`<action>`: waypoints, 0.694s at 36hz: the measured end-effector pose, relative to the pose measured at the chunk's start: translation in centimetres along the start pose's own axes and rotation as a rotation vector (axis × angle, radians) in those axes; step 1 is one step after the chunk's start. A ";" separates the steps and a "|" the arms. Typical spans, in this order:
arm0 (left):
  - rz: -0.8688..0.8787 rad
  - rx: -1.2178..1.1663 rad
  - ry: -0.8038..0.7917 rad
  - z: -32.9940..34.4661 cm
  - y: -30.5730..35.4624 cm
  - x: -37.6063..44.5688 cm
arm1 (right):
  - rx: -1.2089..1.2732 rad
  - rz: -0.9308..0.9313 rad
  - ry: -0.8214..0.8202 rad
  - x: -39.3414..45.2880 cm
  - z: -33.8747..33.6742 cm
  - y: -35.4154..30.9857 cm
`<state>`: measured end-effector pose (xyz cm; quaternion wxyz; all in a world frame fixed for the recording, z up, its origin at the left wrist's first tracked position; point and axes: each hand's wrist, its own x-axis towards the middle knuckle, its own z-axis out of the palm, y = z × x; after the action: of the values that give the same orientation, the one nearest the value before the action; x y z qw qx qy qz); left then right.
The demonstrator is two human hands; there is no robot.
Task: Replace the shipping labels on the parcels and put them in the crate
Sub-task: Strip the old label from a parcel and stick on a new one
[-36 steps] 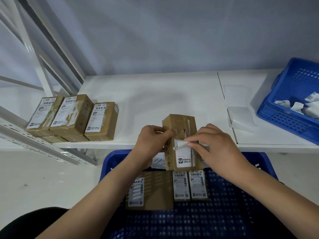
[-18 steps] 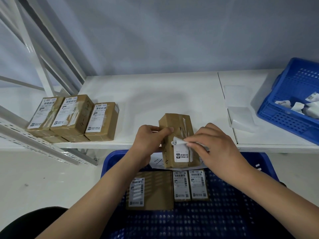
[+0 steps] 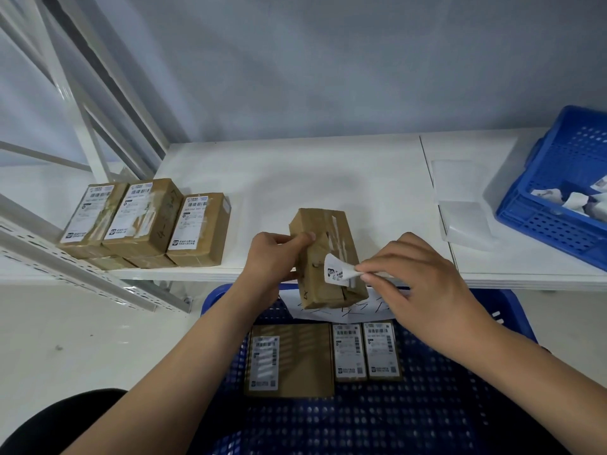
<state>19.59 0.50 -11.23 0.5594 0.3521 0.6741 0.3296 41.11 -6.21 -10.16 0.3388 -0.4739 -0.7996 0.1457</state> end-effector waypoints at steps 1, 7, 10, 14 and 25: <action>0.000 0.008 -0.003 0.0 0.0 0.0 | 0.003 0.007 -0.005 0.0 0.0 0.0; -0.034 -0.039 -0.066 0.2 0.1 -0.2 | 0.004 0.005 0.006 -0.4 -0.3 -0.4; -0.030 -0.029 -0.059 0.2 0.2 -0.3 | -0.026 -0.039 0.042 -0.6 0.0 -0.5; -0.042 -0.011 -0.067 0.2 0.1 -0.2 | -0.025 -0.061 0.062 -0.4 0.2 -0.8; -0.034 0.024 -0.106 0.1 -0.1 -0.4 | 0.018 0.007 -0.021 -0.7 -0.5 -1.7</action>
<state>19.78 0.15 -11.10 0.5956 0.3645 0.6533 0.2926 40.51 -7.70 -9.12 0.3343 -0.4718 -0.8002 0.1590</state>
